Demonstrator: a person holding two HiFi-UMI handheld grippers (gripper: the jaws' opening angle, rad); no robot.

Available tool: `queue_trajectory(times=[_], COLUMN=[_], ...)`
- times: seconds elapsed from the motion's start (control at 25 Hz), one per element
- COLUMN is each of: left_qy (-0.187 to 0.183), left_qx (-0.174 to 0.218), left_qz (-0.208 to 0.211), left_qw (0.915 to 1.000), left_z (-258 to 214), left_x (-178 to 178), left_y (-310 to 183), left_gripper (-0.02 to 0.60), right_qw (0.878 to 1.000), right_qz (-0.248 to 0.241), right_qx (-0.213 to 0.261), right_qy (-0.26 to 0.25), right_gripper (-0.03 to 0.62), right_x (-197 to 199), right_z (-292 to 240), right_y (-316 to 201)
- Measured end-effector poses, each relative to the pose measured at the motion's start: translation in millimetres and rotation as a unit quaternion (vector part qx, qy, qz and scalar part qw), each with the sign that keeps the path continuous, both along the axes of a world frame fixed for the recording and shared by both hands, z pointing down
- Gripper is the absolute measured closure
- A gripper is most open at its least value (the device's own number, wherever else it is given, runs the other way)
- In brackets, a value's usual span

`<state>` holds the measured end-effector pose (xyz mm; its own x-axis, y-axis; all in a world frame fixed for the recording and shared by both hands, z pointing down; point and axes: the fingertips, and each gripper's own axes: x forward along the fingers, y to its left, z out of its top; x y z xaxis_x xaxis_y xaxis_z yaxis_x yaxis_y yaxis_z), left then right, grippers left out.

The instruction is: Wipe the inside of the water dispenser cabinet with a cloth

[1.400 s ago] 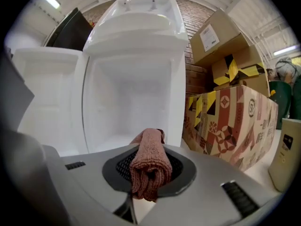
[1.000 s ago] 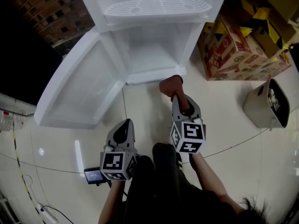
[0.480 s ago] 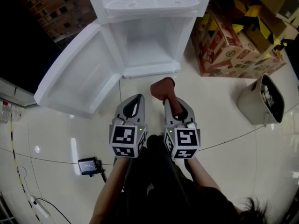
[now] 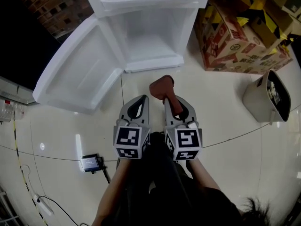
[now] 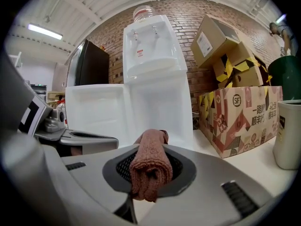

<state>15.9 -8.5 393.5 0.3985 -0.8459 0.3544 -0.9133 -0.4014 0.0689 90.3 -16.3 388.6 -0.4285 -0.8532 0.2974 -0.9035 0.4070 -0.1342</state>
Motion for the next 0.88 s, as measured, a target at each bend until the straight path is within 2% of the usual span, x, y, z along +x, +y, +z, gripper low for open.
queue_trajectory(times=[0.28,0.88], left_qy=[0.001,0.007], left_qx=[-0.002,-0.005], left_qz=[0.004,-0.016], left_qw=[1.0000,0.9998], left_z=[1.7,8.7], left_x=[3.5,-9.8], left_y=[2.2,4.6], left_gripper=[0.601,0.601], right_qw=[1.000,1.000], right_qz=[-0.007,-0.010], right_qx=[-0.003,-0.009], right_qy=[0.004,0.015], right_gripper=[0.519,0.519], right_x=[-1.4,-3.8], right_z=[2.9,11.1], right_y=[3.5,5.9])
